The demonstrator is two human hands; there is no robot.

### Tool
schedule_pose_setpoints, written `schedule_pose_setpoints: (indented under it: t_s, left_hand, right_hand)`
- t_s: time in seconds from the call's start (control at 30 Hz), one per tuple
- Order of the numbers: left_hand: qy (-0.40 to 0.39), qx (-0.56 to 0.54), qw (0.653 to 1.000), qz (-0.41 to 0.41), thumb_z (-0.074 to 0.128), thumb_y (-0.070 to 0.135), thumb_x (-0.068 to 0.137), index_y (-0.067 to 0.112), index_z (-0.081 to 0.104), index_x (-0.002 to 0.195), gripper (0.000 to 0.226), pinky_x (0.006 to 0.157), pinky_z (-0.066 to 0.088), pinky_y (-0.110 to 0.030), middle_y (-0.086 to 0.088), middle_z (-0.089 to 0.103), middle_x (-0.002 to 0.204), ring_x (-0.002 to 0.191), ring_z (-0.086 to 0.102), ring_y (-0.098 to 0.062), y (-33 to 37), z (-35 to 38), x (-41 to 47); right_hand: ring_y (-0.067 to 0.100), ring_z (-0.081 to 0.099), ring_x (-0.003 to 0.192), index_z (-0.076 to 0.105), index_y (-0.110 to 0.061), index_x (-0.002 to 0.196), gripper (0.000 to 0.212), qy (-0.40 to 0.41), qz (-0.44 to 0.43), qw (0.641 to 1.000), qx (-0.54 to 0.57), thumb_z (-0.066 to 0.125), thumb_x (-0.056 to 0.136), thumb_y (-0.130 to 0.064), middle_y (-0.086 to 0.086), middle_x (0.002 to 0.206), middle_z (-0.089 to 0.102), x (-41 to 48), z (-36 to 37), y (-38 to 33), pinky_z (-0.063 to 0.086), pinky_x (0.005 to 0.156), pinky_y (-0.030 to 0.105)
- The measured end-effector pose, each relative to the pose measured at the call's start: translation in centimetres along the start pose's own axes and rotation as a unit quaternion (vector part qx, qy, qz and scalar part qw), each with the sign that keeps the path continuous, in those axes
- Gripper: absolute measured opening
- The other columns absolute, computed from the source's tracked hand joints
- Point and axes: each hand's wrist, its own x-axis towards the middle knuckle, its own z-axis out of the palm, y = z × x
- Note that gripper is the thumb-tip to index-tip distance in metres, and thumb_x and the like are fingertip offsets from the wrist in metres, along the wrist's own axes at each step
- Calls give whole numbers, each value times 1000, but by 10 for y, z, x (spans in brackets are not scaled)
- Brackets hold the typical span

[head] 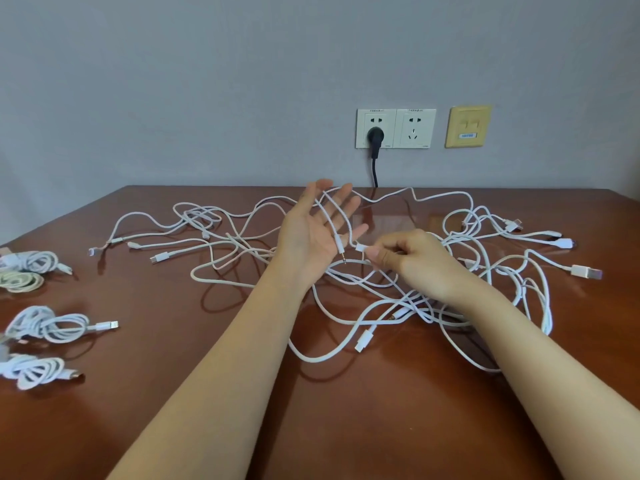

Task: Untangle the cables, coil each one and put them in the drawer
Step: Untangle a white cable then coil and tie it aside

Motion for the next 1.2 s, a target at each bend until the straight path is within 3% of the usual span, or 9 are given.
schedule_pose_setpoints:
  t_s: [0.07,0.17,0.37,0.53,0.63,0.77,0.9,1.03,1.2]
  left_hand:
    - [-22,39,999,-11,38,32,99,19,56,84,27,68,57,-39,-3,72,89,81,71,-17,-3,1,-1]
    - [-53,115,992,-16,34,28,100,15,54,83,29,66,57,-31,-4,73,83,77,71,-16,-10,6,-3]
    - [-35,270,962,-15,32,27,102,18,57,83,33,53,48,-20,2,58,68,57,62,-6,-18,13,-6]
    - [26,182,983,-8,34,23,102,16,60,86,31,66,52,-26,-1,50,71,58,60,-9,-10,10,-4]
    - [33,154,987,-10,32,21,103,15,59,103,28,56,53,-21,0,47,70,58,50,-9,-7,5,-2]
    - [6,224,975,2,28,13,103,23,54,117,31,39,33,-14,2,43,66,41,38,-4,-10,4,0]
    - [5,313,950,13,29,10,102,19,58,108,31,43,33,-14,0,45,66,46,38,-7,-15,4,0]
    - [-23,353,935,-3,32,6,101,12,57,93,26,44,44,-15,-3,52,65,42,52,-5,-21,9,-3]
    - [-75,384,920,-36,36,2,99,11,53,86,23,48,53,-20,3,66,56,48,64,-10,-24,10,-5]
  right_hand:
    - [4,38,51,60,-14,62,33,1,-8,1000,1,55,92,-26,-5,52,45,-1,2,-3,31,53,14]
    - [-1,43,44,58,-10,60,35,17,-17,1000,-2,55,92,-23,-15,39,45,-2,1,-4,32,50,9]
    - [8,30,38,44,-11,44,48,26,-12,1000,-4,69,82,-28,-9,35,31,-2,-3,-1,27,45,14]
    - [7,29,38,37,-13,42,52,10,-24,1000,-3,69,82,-20,-9,37,29,-5,-3,-3,26,46,14]
    - [6,29,39,40,-13,44,49,12,-36,999,12,68,83,-23,-9,39,30,-4,1,-5,26,46,14]
    - [1,40,41,67,-11,66,24,16,-36,999,24,67,84,-27,-14,39,45,-3,3,-6,30,48,9]
    - [4,45,50,68,-23,78,11,40,-25,994,102,61,87,-21,5,58,57,-1,-2,-6,36,54,16]
    - [9,40,34,63,-19,79,16,120,48,977,169,53,92,-18,-2,56,56,4,-8,-6,31,37,15]
    - [9,39,43,72,-17,85,12,37,129,971,200,63,86,-25,-5,55,55,3,-10,-2,35,41,16]
